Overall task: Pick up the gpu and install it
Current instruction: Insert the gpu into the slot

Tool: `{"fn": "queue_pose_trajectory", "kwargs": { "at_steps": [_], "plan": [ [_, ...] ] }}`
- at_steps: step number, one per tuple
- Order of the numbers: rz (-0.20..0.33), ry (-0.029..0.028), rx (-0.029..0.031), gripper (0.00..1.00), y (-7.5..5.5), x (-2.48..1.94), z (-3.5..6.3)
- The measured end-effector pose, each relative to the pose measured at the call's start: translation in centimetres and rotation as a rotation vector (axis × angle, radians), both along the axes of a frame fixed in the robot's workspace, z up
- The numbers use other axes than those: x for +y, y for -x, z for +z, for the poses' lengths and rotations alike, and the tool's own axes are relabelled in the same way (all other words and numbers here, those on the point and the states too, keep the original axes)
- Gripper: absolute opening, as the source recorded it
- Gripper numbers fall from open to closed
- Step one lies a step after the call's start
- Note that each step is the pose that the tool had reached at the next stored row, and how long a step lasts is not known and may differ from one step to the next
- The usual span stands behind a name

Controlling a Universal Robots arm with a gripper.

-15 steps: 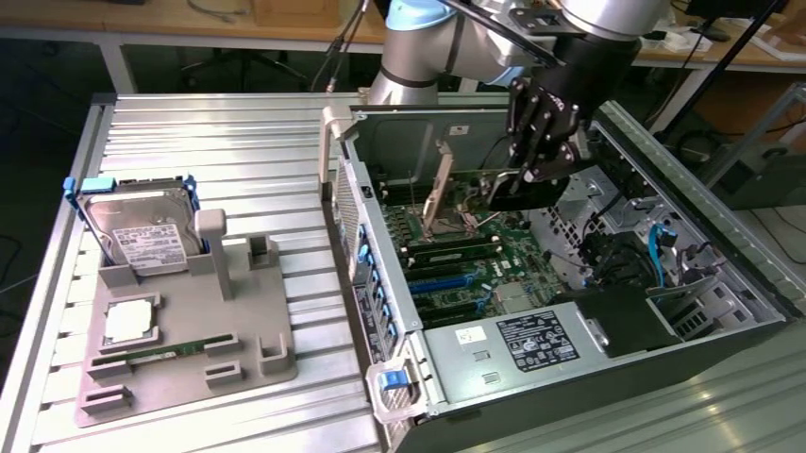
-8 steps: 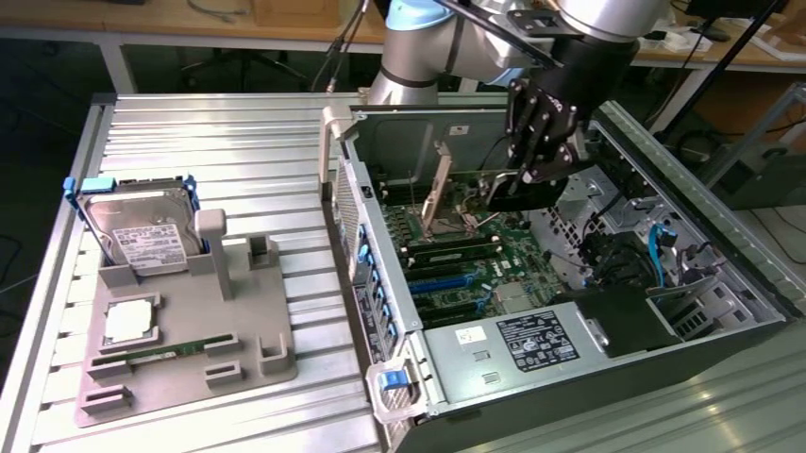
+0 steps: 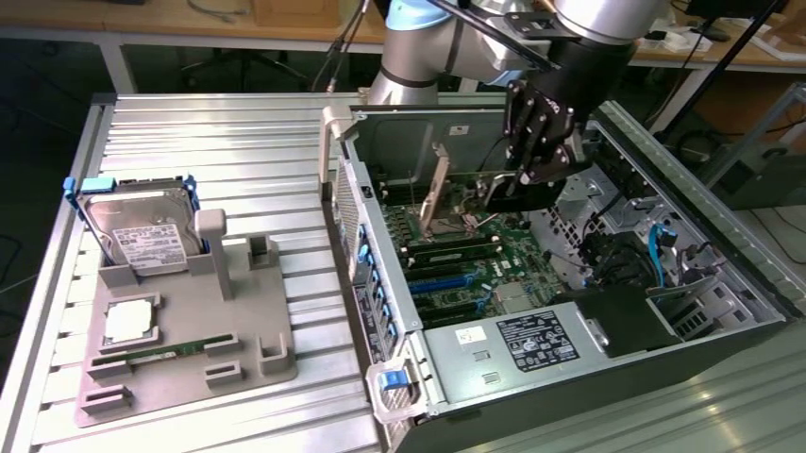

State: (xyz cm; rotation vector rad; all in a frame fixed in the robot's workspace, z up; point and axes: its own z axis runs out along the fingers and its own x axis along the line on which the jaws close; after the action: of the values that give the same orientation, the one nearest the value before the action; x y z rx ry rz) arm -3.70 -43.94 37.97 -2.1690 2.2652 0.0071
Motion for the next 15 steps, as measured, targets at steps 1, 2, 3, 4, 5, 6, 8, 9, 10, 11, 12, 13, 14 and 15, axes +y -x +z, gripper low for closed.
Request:
{"fn": "queue_pose_trajectory", "kwargs": {
  "at_steps": [1,2,3,4,5,6,8,9,10,11,12,13,14,15],
  "plan": [
    [0.000,0.0000,0.0000,0.27,0.03,0.01,-0.04],
    [0.000,0.0000,0.0000,0.27,0.05,0.01,-0.06],
    [0.000,0.0001,0.0000,0.27,0.08,0.02,-0.10],
    [0.000,0.0001,0.0000,0.27,0.10,0.03,-0.14],
    [0.000,0.0000,0.0000,0.27,0.12,0.04,-0.18],
    [0.000,0.0001,-0.0001,0.27,0.14,0.04,-0.21],
    [0.000,0.0000,0.0000,0.27,0.18,0.06,-0.27],
    [0.000,0.0000,-0.0001,0.27,0.22,0.07,-0.33],
    [0.000,0.0001,-0.0001,0.27,0.23,0.07,-0.36],
    [0.000,0.0001,0.0000,0.27,0.25,0.07,-0.38],
    [0.000,0.0000,0.0000,0.27,0.48,0.13,-0.86],
    [0.000,0.0002,0.0000,0.27,0.48,0.13,-0.94],
    [0.000,0.0000,-0.0001,0.27,0.48,0.13,-1.00],
    [0.000,0.0000,0.0000,0.27,0.48,0.13,-1.03]
  ]
}}
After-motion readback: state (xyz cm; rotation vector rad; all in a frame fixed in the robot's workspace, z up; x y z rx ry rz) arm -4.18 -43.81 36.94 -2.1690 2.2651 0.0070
